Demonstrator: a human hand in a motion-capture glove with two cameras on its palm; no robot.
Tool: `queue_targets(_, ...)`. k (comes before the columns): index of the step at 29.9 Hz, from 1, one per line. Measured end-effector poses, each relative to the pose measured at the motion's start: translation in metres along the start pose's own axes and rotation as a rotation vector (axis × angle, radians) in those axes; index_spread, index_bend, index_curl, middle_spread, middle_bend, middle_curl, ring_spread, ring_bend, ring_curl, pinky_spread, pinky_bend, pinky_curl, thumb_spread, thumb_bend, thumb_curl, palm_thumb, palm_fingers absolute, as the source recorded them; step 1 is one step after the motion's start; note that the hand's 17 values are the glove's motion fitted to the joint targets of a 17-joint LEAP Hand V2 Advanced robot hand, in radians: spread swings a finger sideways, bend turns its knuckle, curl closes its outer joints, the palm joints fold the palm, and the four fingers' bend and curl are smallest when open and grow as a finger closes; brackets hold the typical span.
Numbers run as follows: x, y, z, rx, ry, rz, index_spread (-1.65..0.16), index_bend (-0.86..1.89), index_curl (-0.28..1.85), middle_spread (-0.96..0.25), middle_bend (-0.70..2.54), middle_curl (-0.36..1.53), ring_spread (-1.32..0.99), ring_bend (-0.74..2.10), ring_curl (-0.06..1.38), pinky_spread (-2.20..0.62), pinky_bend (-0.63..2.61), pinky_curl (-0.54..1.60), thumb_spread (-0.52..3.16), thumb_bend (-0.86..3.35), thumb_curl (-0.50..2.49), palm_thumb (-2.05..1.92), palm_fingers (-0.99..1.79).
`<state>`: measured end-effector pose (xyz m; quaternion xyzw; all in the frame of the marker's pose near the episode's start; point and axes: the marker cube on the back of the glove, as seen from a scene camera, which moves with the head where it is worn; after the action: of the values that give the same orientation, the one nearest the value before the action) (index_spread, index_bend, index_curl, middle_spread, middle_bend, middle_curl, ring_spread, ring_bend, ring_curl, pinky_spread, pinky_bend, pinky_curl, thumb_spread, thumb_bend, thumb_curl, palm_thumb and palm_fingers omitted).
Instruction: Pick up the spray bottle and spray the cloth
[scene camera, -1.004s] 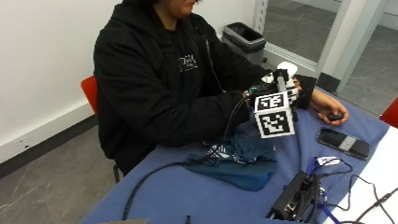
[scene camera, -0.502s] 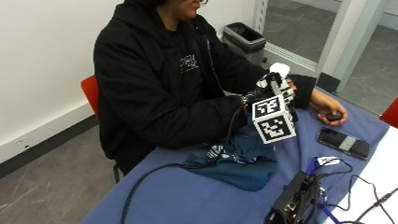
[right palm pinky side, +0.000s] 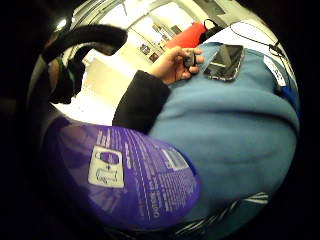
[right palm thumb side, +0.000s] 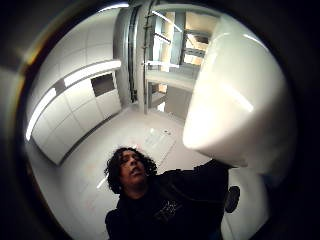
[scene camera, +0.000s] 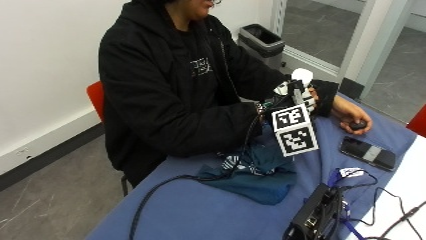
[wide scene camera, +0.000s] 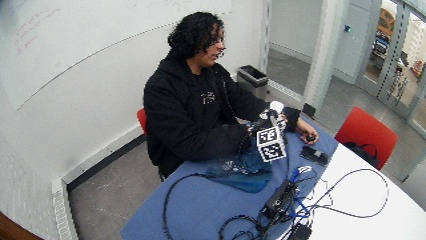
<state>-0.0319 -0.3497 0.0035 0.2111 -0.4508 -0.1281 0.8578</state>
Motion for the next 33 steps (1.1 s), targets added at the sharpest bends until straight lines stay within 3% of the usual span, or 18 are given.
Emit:
queue_targets(10, -0.024, 0.045, -0.030, -0.068, 0.224, 0.130, -0.26, 0.01, 0.39, -0.07, 0.29, 0.57, -0.13, 0.35, 0.55, -0.02, 0.31, 0.44, 0.65, -0.07, 0.69, 0.97, 0.58)
queue_targets(21, -0.050, 0.099, -0.083, -0.126, 0.440, 0.247, -0.27, 0.15, 0.33, 0.04, 0.23, 0.50, 0.01, 0.17, 0.44, 0.16, 0.34, 0.40, 0.96, -0.02, 0.59, 0.85, 0.39)
queue_targets(33, -0.072, 0.142, -0.118, -0.348, 0.900, 0.158, -0.31, 0.19, 0.33, 0.08, 0.23, 0.45, 0.07, 0.18, 0.38, 0.19, 0.19, 0.35, 1.18, -0.01, 0.54, 0.84, 0.32)
